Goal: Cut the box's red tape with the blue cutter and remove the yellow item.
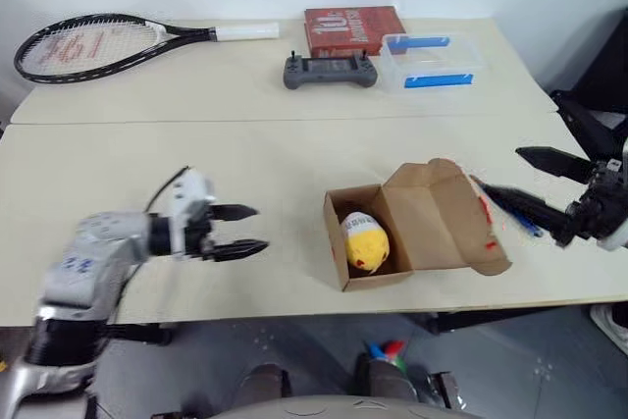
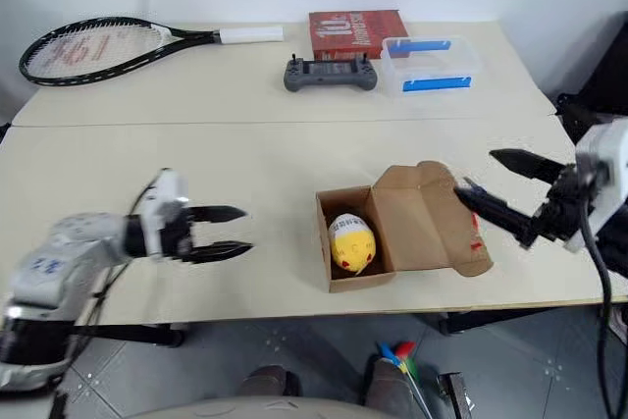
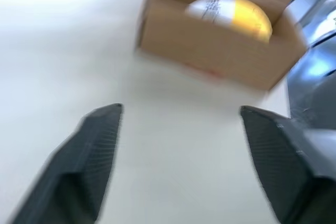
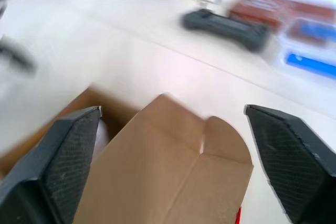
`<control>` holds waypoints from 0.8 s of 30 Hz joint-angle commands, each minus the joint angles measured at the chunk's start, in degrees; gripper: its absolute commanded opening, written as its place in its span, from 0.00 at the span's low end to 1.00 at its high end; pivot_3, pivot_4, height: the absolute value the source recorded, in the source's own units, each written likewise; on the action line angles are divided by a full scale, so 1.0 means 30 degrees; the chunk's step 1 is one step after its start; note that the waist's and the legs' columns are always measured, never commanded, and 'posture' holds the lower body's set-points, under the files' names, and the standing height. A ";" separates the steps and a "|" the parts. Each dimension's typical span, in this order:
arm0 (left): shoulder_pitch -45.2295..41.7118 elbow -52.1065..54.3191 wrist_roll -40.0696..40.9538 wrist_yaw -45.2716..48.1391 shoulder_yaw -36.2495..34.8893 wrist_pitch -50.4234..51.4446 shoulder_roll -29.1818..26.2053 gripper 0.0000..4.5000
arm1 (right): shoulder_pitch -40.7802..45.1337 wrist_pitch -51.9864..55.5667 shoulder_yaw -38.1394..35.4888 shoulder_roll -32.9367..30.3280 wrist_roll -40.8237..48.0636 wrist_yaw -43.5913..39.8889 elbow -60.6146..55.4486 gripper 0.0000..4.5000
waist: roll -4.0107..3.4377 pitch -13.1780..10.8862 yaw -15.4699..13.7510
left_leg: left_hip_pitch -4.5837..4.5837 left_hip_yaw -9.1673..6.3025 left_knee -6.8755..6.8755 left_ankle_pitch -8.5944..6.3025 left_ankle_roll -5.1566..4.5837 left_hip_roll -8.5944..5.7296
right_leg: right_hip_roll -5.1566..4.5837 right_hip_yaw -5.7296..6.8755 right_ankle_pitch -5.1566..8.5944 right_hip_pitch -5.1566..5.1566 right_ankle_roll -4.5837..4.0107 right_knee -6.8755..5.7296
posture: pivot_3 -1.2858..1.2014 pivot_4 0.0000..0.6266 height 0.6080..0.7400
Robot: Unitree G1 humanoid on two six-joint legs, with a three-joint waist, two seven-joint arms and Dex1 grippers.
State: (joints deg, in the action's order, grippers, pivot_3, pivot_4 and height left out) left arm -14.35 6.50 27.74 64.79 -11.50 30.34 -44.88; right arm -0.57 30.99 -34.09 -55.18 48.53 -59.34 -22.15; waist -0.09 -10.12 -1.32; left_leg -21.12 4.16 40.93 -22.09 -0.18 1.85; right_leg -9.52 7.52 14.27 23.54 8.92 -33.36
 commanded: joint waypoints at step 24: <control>-1.7235 -0.1550 0.0837 0.1654 1.1163 0.9165 0.1936 1.00 | -0.1875 -0.3094 -0.1556 0.1175 0.0004 -0.1560 -0.3351 1.00 | 0.0026 -0.0054 -0.0499 | 0.0014 -0.0009 0.0018 0.0004 -0.0011 -0.0056 | 0.0014 -0.0060 -0.0010 -0.0007 0.0000 -0.0061 | 0.52 0.24 1.00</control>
State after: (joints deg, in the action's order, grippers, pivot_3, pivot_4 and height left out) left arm -63.64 3.69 34.49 68.39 16.05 58.86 -39.92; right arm -5.39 20.46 -35.61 -50.80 46.55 -64.75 -29.42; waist -0.01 -10.28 -2.81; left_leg -21.07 4.18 40.92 -22.08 -0.22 1.69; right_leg -9.47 7.35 14.25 23.56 8.93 -33.51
